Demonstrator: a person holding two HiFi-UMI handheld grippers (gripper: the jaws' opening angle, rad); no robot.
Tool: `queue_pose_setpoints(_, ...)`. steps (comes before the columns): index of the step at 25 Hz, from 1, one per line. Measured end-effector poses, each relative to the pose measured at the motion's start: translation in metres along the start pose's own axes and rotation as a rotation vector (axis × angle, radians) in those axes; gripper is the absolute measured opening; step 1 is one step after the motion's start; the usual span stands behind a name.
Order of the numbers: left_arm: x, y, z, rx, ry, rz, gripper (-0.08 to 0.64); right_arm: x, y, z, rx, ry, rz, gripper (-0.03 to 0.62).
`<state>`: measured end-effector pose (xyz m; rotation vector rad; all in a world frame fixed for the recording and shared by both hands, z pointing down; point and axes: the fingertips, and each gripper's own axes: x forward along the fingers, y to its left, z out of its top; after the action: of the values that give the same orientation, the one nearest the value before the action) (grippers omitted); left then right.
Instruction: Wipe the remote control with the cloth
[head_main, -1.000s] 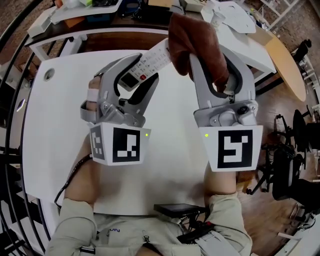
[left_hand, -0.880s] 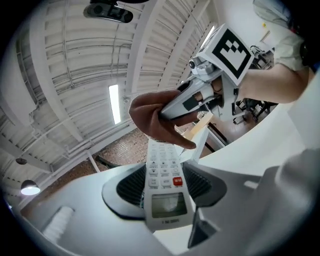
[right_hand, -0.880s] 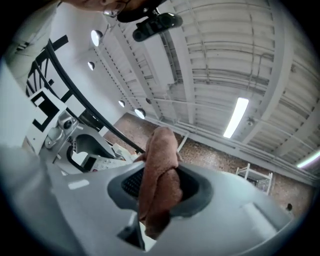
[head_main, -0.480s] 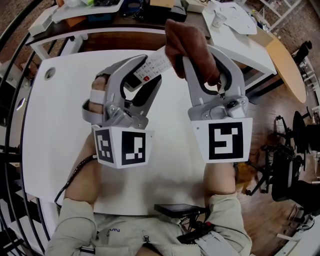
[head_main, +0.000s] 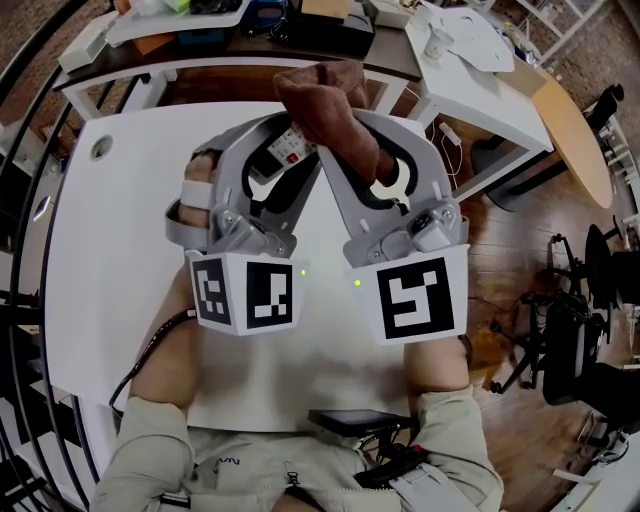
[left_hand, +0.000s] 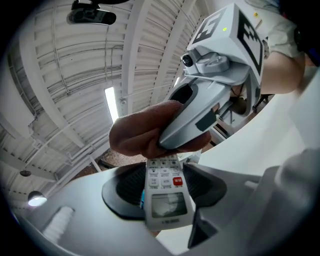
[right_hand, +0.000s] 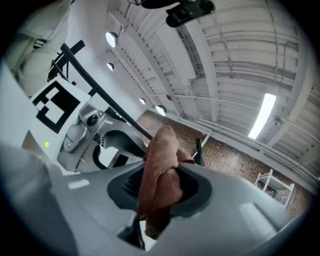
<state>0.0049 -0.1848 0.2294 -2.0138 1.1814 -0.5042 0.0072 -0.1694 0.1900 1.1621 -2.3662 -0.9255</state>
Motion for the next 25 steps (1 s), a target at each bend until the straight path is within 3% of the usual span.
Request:
queue_pose_setpoints(5,0.0,0.0,0.002,-0.003,-0.002,-0.001,0.244,0.001,0.03,0.01,0.0,-0.044,0.133,0.103)
queue_pose_setpoints(9,0.0,0.0,0.0,-0.017,-0.003,-0.003,0.244,0.001,0.04,0.013,0.002,-0.061,0.182,0.103)
queue_pose_setpoints(11,0.0,0.001,0.0,-0.059,-0.011,-0.018,0.244,0.001,0.041,0.014,0.014,-0.069,0.193,0.103)
queue_pose_setpoints(13,0.0,0.002,0.001,-0.156,-0.029,-0.053,0.243,-0.001,0.038,0.016,0.033,-0.08,0.192,0.103)
queue_pose_setpoints(17,-0.001,0.013,0.005,-0.334,-0.081,-0.116,0.244,-0.008,0.007,0.018,0.143,-0.128,0.077,0.104)
queue_pose_setpoints(21,-0.003,0.017,0.005,-0.385,-0.086,-0.135,0.244,-0.018,-0.035,0.015,0.223,-0.171,-0.095,0.104)
queue_pose_setpoints(25,-0.003,0.017,0.008,-0.41,-0.101,-0.146,0.244,-0.026,-0.063,0.005,0.271,-0.186,-0.2,0.104)
